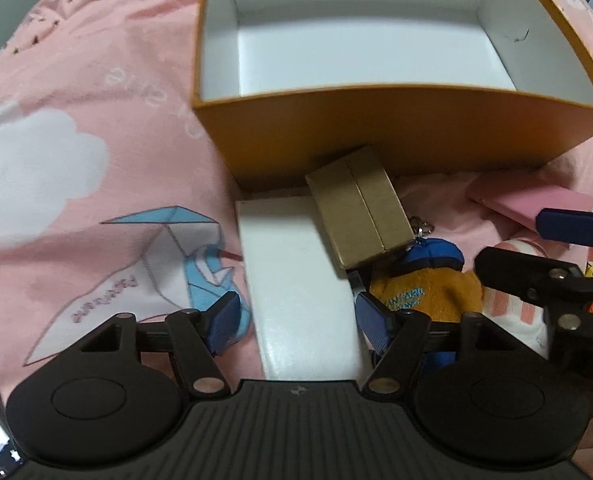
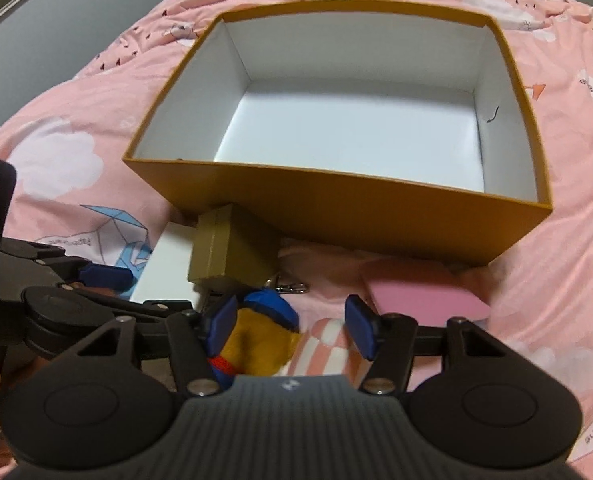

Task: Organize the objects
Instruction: 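Grasp the white box with the left tool while the right tool grasps the tan box, then lower the white box into the orange box and open the left tool, then carry the tan box into the orange box and lower it with the right tool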

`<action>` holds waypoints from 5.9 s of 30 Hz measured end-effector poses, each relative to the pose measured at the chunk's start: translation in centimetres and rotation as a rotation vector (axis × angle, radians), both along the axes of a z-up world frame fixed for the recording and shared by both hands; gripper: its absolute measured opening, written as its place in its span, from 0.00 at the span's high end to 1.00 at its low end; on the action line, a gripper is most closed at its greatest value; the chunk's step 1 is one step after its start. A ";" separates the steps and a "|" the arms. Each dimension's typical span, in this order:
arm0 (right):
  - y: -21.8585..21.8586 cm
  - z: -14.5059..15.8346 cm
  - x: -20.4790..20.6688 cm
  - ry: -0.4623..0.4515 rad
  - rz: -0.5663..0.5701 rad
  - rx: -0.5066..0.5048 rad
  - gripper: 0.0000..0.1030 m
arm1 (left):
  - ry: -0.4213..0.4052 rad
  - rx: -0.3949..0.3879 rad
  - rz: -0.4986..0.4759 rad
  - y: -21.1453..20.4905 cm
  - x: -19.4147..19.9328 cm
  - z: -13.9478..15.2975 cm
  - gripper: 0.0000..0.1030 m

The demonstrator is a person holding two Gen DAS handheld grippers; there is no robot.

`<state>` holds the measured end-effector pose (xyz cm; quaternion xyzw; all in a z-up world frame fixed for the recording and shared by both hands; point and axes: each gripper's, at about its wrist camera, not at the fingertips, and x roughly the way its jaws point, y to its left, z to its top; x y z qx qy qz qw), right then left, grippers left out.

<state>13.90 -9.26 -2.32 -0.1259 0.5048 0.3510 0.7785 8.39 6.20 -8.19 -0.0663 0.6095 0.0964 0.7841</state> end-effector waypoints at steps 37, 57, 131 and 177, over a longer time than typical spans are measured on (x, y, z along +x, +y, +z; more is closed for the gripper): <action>5.8 -1.1 0.7 0.059 0.081 0.005 0.38 | -0.198 -0.148 0.165 5.6 -4.9 5.1 0.31; 9.7 -4.6 1.9 0.104 0.083 -0.059 0.39 | -0.199 -0.185 0.165 6.1 -4.8 5.1 0.31; 3.1 0.7 14.5 0.097 -0.102 0.152 0.52 | -0.111 0.235 -0.050 -0.8 15.4 -0.5 0.25; 13.0 -0.2 13.2 -0.096 0.283 -0.034 0.52 | -0.432 -0.138 0.370 13.0 9.7 2.6 0.35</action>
